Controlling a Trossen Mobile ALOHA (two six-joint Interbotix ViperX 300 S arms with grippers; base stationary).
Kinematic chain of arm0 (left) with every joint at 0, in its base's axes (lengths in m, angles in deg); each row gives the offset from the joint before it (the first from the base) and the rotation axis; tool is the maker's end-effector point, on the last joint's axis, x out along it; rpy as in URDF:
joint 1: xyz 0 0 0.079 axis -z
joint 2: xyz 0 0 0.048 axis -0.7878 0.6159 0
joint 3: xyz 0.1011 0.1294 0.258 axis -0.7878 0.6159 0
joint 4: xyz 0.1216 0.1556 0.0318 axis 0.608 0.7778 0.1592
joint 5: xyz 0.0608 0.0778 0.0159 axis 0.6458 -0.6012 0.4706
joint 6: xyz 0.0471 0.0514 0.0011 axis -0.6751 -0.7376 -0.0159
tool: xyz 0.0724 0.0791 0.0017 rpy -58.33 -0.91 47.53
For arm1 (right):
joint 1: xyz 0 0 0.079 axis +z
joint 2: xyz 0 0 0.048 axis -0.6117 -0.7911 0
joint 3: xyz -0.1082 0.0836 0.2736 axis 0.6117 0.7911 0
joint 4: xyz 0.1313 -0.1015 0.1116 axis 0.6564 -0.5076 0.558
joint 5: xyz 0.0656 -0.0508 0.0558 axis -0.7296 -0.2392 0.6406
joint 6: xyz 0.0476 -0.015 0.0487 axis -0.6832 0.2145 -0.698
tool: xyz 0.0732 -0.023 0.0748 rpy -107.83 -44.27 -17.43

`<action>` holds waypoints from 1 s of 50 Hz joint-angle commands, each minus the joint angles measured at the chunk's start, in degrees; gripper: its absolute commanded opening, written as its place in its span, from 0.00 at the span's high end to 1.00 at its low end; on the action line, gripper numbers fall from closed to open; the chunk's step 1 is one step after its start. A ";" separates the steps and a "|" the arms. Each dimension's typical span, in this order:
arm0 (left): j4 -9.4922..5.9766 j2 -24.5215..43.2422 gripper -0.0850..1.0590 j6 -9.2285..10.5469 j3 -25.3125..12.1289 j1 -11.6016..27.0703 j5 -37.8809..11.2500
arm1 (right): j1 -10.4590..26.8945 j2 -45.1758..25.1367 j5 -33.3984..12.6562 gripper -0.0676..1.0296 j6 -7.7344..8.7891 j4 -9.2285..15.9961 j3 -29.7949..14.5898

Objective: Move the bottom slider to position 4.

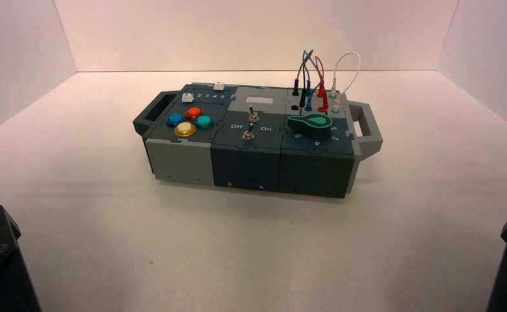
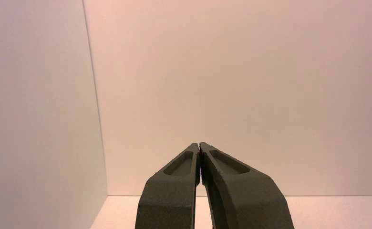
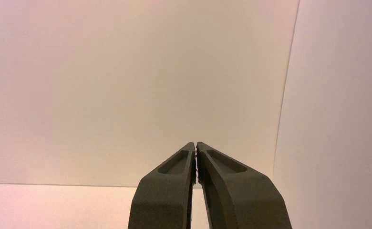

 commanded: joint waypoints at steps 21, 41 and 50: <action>-0.70 0.88 0.95 -0.44 -3.87 0.26 -8.26 | 0.97 0.35 -3.60 0.96 0.18 0.88 -0.79; -0.70 0.70 0.95 -1.58 -3.69 0.26 -8.26 | 1.14 0.26 -4.22 0.96 0.26 0.97 -0.97; -0.70 0.53 0.95 -1.49 -3.69 0.26 -8.26 | 1.05 0.26 -4.22 0.96 0.26 0.97 -1.05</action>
